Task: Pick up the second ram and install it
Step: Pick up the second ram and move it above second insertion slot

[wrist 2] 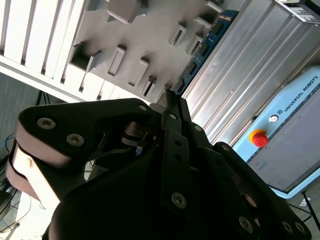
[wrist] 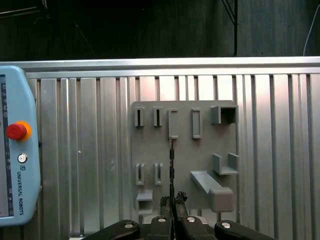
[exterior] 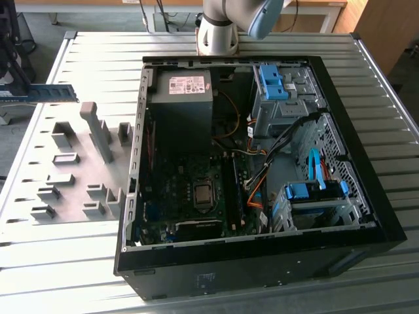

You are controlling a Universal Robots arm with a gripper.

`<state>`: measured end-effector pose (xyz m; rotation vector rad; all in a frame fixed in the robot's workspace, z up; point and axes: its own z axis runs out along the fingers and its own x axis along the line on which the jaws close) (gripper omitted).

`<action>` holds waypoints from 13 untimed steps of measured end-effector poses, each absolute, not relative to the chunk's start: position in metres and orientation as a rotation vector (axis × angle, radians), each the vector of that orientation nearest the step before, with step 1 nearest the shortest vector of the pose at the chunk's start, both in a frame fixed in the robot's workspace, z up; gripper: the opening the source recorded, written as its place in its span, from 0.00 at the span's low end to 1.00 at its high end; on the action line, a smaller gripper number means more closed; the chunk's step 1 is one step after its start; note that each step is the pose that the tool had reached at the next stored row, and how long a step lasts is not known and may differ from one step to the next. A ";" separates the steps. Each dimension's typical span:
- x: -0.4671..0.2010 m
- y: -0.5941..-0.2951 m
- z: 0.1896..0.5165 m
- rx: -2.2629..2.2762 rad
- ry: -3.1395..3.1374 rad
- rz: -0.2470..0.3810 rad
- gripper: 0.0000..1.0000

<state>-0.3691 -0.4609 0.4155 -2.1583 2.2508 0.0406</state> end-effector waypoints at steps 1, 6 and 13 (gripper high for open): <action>-0.369 -0.461 0.415 -2.158 2.251 0.041 0.13; -0.366 -0.461 0.415 -2.158 2.251 0.041 0.13; -0.361 -0.461 0.415 -2.158 2.251 0.041 0.13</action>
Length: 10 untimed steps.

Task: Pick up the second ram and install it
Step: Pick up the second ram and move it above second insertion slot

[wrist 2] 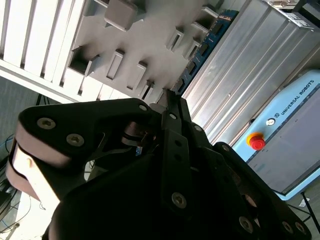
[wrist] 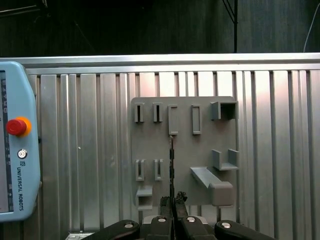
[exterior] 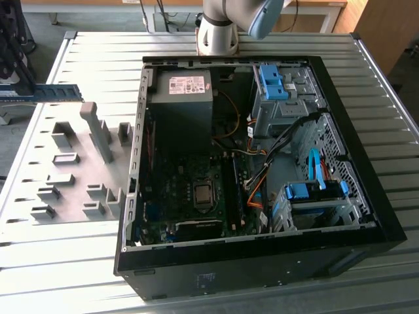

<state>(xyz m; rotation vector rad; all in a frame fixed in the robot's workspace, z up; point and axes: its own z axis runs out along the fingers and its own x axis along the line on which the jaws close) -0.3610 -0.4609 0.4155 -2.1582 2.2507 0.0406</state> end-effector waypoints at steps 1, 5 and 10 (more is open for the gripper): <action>-0.360 -0.461 0.415 -2.158 2.251 0.041 0.13; -0.358 -0.461 0.415 -2.158 2.251 0.041 0.13; -0.355 -0.461 0.415 -2.158 2.251 0.041 0.13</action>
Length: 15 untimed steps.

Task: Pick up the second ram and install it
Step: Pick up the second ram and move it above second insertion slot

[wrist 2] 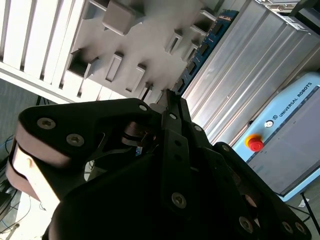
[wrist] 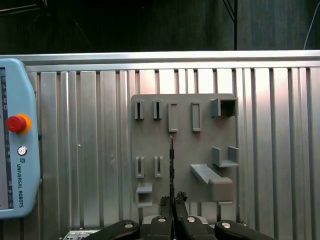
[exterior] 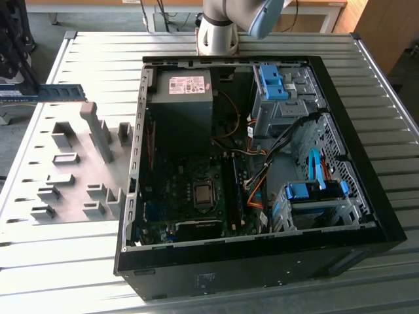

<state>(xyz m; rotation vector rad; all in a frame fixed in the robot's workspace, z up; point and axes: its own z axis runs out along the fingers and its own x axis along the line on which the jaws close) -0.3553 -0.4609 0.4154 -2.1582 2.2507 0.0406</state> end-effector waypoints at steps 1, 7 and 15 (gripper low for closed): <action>-0.355 -0.461 0.415 -2.158 2.251 0.041 0.13; -0.349 -0.461 0.415 -2.158 2.251 0.041 0.13; -0.341 -0.461 0.415 -2.158 2.251 0.041 0.13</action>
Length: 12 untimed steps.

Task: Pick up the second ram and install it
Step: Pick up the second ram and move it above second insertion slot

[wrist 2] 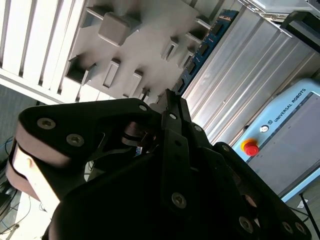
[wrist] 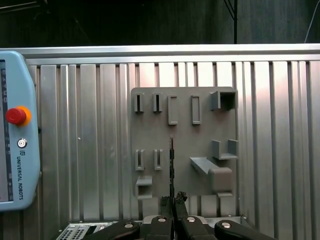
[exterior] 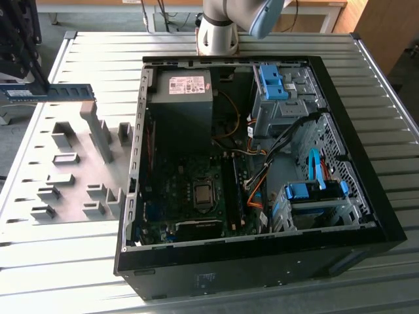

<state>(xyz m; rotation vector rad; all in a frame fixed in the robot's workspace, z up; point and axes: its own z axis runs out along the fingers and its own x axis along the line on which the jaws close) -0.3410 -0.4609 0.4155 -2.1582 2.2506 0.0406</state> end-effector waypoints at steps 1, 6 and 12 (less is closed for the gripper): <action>-0.340 -0.461 0.415 -2.158 2.251 0.041 0.13; -0.335 -0.461 0.415 -2.158 2.251 0.041 0.13; -0.330 -0.461 0.415 -2.158 2.251 0.041 0.13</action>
